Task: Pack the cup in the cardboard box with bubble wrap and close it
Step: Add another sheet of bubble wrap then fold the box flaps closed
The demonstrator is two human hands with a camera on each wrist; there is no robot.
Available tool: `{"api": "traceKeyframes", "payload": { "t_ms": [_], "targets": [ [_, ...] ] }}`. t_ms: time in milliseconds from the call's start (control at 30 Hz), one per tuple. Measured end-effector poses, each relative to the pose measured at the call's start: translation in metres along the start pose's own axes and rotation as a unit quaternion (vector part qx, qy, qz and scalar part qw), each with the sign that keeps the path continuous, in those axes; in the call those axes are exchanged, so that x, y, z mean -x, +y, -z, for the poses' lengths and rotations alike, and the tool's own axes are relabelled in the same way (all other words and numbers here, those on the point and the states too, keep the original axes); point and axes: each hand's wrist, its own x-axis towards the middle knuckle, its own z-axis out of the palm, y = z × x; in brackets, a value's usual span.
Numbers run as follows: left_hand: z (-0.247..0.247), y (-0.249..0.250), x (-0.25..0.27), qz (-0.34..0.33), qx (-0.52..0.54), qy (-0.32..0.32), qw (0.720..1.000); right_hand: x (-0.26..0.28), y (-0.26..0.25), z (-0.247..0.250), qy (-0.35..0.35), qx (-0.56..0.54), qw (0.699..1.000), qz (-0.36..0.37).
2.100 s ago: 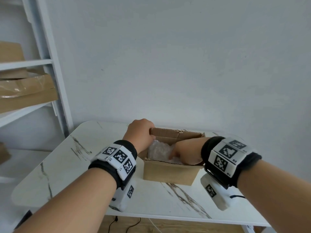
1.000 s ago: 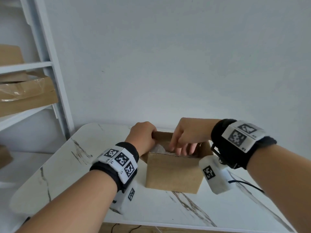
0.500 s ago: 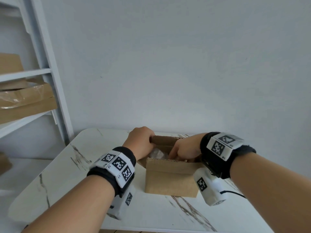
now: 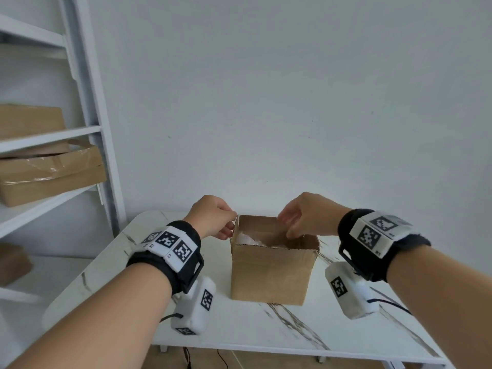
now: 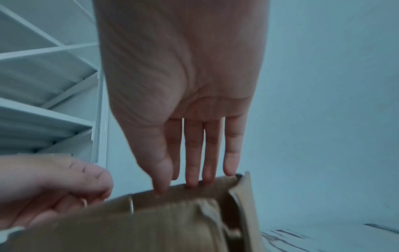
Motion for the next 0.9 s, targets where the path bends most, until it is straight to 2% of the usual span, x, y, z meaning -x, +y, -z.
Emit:
{"api": "traceKeyframes", "payload": {
  "t_ms": [100, 267, 467, 500, 567, 633, 667, 800, 900],
  "targets": [
    [-0.004, 0.001, 0.003, -0.007, 0.018, -0.008, 1.0, 0.007, 0.005, -0.013, -0.021, 0.022, 1.0, -0.002],
    [-0.014, -0.004, 0.006, -0.032, 0.009, -0.079, 0.996, 0.011, 0.008, -0.023, -0.022, 0.039, 0.999, 0.012],
    [-0.023, -0.017, -0.001, -0.048, -0.035, -0.077, 0.995, 0.005, 0.017, -0.028, -0.016, 0.002, 1.0, 0.014],
    [-0.025, -0.019, -0.002, -0.053, -0.043, -0.07, 0.995, 0.005, 0.019, -0.028, 0.0, -0.02, 1.0, 0.016],
    [-0.029, -0.022, -0.003, -0.065, -0.061, -0.058, 0.994, 0.004, 0.025, -0.029, 0.081, -0.074, 0.994, 0.003],
    [-0.03, -0.022, -0.003, -0.071, -0.071, -0.05, 0.994, 0.003, 0.032, -0.03, 0.17, -0.1, 0.98, -0.035],
    [-0.031, -0.023, -0.003, -0.071, -0.07, -0.048, 0.994, 0.004, 0.035, -0.029, 0.192, -0.098, 0.975, -0.059],
    [-0.03, -0.024, -0.003, -0.077, -0.07, -0.048, 0.993, 0.004, 0.039, -0.025, 0.202, -0.126, 0.963, -0.124],
    [-0.031, -0.025, -0.003, -0.08, -0.074, -0.055, 0.993, 0.005, 0.039, -0.023, 0.237, -0.136, 0.949, -0.159]
  ]
}}
